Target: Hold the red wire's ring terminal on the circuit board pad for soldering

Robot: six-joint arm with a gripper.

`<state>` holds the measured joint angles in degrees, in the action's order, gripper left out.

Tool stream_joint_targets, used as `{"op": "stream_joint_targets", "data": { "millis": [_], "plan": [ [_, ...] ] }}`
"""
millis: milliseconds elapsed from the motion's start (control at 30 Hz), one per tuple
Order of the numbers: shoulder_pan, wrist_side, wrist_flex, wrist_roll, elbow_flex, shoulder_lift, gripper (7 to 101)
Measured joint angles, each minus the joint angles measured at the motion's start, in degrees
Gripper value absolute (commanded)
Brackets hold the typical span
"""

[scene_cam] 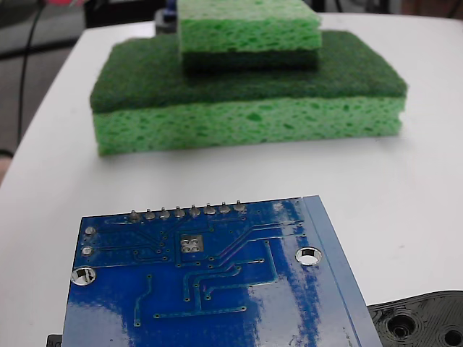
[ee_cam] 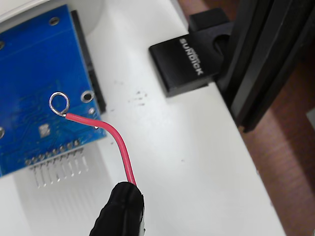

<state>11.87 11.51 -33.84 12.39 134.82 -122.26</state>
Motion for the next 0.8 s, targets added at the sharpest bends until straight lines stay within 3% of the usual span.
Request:
{"op": "stream_joint_targets", "data": {
  "millis": [300,800],
  "plan": [
    [-2.9,2.0,-3.8,4.0,-8.2,9.4,100.3],
    [-8.7,7.3,-4.1,6.9,-9.5,13.1,100.3]
  ]
}}
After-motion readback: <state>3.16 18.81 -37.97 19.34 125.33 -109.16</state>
